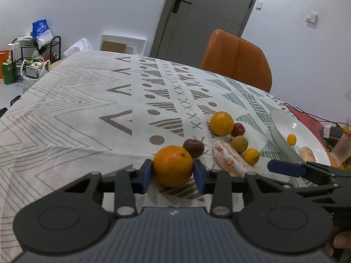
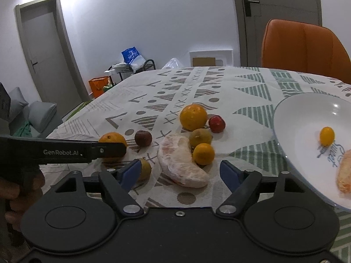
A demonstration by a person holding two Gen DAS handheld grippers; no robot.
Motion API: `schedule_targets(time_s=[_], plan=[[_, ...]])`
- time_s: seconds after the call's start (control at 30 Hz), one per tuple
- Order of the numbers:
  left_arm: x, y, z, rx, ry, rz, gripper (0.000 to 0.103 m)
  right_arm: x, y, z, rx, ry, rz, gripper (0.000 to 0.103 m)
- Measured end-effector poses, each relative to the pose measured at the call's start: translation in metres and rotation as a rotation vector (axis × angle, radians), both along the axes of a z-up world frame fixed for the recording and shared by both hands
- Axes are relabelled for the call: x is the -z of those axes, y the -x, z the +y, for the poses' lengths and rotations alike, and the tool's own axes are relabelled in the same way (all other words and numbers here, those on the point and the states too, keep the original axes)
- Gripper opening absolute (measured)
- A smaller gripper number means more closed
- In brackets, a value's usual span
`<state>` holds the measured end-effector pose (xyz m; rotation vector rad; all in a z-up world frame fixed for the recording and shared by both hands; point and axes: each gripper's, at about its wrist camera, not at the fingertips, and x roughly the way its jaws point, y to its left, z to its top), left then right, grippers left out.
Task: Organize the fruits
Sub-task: 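Grasp the pale peeled pomelo segment with the right tool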
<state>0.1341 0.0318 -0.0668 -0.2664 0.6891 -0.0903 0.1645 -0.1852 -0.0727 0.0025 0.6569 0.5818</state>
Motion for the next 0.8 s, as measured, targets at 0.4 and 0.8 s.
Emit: schedule_targets(time_s=[0.4,0.8], plan=[[0.000,0.007,0.017,-0.045,-0.003,0.000,0.039,0.004,0.001,0.004,-0.010,-0.002,0.035,0.035],[-0.001,0.015,0.018,-0.063,-0.009,-0.003,0.039,0.003,0.020,-0.010,-0.010,-0.014,0.050,0.032]])
